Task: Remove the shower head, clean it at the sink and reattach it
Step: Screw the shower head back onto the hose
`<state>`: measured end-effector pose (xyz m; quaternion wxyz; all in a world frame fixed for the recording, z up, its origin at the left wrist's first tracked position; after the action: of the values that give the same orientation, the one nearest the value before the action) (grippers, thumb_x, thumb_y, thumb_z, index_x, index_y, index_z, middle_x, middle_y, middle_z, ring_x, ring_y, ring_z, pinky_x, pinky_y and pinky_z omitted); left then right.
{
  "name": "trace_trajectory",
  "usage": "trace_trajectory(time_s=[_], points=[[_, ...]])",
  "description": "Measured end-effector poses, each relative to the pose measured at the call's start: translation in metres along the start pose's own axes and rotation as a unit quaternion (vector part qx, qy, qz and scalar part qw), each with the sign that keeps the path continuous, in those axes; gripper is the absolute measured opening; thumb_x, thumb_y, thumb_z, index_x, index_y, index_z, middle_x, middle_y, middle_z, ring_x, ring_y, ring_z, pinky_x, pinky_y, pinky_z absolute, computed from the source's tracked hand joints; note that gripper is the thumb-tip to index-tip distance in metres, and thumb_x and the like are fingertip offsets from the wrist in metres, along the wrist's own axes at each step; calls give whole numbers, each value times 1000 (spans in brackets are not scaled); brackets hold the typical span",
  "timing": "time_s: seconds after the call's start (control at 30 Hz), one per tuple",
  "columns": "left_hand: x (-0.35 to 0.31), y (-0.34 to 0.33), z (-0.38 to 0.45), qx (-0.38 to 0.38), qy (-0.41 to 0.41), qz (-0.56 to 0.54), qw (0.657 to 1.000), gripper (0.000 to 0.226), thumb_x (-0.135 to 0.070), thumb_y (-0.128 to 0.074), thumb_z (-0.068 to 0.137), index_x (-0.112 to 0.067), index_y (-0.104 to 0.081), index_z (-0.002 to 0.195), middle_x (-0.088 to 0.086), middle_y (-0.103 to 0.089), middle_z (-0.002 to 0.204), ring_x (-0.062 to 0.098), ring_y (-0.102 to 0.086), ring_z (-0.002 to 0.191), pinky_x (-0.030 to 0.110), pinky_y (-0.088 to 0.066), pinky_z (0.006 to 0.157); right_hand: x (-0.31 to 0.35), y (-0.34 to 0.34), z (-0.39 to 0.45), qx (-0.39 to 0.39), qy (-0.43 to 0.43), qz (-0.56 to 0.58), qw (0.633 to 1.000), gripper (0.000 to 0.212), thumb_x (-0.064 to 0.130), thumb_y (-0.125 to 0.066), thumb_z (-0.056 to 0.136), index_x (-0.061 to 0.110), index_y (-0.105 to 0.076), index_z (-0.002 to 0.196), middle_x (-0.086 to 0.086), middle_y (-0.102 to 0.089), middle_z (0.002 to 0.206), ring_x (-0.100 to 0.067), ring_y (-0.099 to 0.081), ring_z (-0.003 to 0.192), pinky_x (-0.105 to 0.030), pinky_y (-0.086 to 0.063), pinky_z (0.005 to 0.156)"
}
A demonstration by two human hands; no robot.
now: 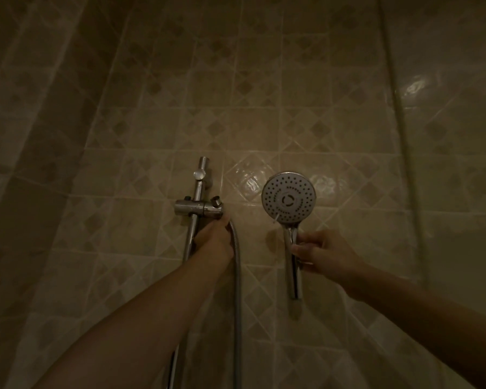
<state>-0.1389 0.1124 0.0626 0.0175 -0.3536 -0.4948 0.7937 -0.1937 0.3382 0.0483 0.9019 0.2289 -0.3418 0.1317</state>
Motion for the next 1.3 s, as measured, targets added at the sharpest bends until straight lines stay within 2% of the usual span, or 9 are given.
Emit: trace_trajectory(time_s=[0.07,0.17,0.3,0.4,0.57,0.7,0.83,1.07,1.3], points=[[0,-3,-4,31,27,-9,999,34,-20,-63,98,-3,-61,128,16,-59,141,29,-63,121,30,-60,79,-2,-3,0,4,-5,-3,1000,21,7,-63,99,21,-79,100,2,-81,91,-16,-76,94,-26,-60,78],[-3,-2,-5,44,20,-40,998,32,-9,-70,92,-3,-65,123,14,-69,126,18,-69,84,23,-54,42,-4,-13,-2,25,-3,2,1000,26,7,-61,101,26,-79,101,6,-82,93,-11,-77,92,-18,-59,71],[1,-6,-1,89,39,-55,994,24,-8,-63,96,1,-64,119,14,-65,132,16,-67,79,29,-59,61,-7,-22,-2,24,-3,17,1000,30,5,-60,101,27,-80,94,2,-82,91,-8,-77,85,-13,-58,65],[2,-8,-4,101,58,-68,991,21,-10,-57,100,-4,-65,82,8,-72,101,15,-69,57,24,-57,50,-9,-24,-2,13,-7,24,1000,24,4,-60,101,20,-78,104,0,-82,91,-14,-78,91,-19,-62,73],[5,-9,-6,110,54,-73,990,30,-17,-57,101,-4,-65,76,4,-71,54,18,-67,40,24,-48,29,-13,-23,0,-9,-6,19,1000,21,3,-60,101,13,-77,107,-10,-81,98,-29,-74,103,-40,-60,95],[4,-14,-8,165,59,-48,983,25,-29,-64,97,-5,-71,97,13,-80,87,23,-77,65,32,-60,48,-17,-17,0,-7,-10,7,1000,24,5,-59,102,19,-77,104,2,-82,94,-17,-77,96,-26,-64,81],[-1,-29,-16,187,68,-22,980,47,-28,-72,91,-2,-63,130,18,-68,128,33,-65,119,48,-52,104,-20,-9,-1,-18,-12,20,1000,25,3,-59,102,20,-78,101,5,-82,88,-5,-77,82,-13,-57,64],[6,-34,-26,213,90,9,973,22,-29,-71,91,-10,-68,82,1,-69,66,14,-66,55,25,-55,48,-21,3,-9,-37,-23,33,998,21,6,-60,102,17,-77,96,7,-81,80,-1,-75,75,-11,-56,61],[18,11,-32,219,88,15,972,11,-20,-69,93,-11,-71,86,2,-70,76,15,-65,76,30,-53,83,-22,2,-32,-34,-45,41,998,24,5,-61,101,22,-77,97,4,-82,88,-7,-78,81,-17,-59,66]])
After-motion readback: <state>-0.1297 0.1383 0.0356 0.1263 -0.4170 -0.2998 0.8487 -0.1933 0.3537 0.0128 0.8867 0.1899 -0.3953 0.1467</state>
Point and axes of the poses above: each hand's wrist, its own z-axis towards the middle knuckle, its own y-axis out of the back of the hand, x = y × z, the point moved 5 cm from there along z, towards the middle knuckle
